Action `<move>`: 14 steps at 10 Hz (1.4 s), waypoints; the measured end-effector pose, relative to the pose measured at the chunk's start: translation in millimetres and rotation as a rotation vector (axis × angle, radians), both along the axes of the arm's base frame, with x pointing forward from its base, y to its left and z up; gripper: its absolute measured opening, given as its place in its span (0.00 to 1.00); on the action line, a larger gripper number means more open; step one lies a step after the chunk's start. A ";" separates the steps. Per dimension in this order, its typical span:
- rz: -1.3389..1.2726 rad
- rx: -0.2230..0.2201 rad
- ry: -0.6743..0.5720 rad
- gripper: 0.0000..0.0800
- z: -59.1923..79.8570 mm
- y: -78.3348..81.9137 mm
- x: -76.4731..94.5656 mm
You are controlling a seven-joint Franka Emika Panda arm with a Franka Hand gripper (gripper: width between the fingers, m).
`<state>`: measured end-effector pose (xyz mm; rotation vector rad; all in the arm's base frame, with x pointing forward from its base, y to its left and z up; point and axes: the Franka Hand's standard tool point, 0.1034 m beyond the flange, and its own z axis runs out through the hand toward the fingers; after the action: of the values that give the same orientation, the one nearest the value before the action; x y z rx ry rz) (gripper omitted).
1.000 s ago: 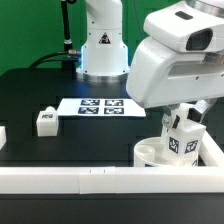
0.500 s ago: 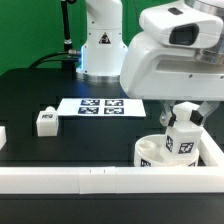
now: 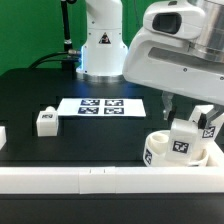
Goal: Assemble stool
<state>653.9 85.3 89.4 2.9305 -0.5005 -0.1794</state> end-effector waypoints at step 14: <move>-0.636 -0.040 -0.103 0.77 9.3 -12.1 8.3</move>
Offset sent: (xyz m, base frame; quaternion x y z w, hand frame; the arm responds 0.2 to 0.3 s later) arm 0.0054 -0.0082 -0.0067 0.0415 -0.0025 0.2453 0.9686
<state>662.2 73.2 98.7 2.6458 -1.4168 -0.0894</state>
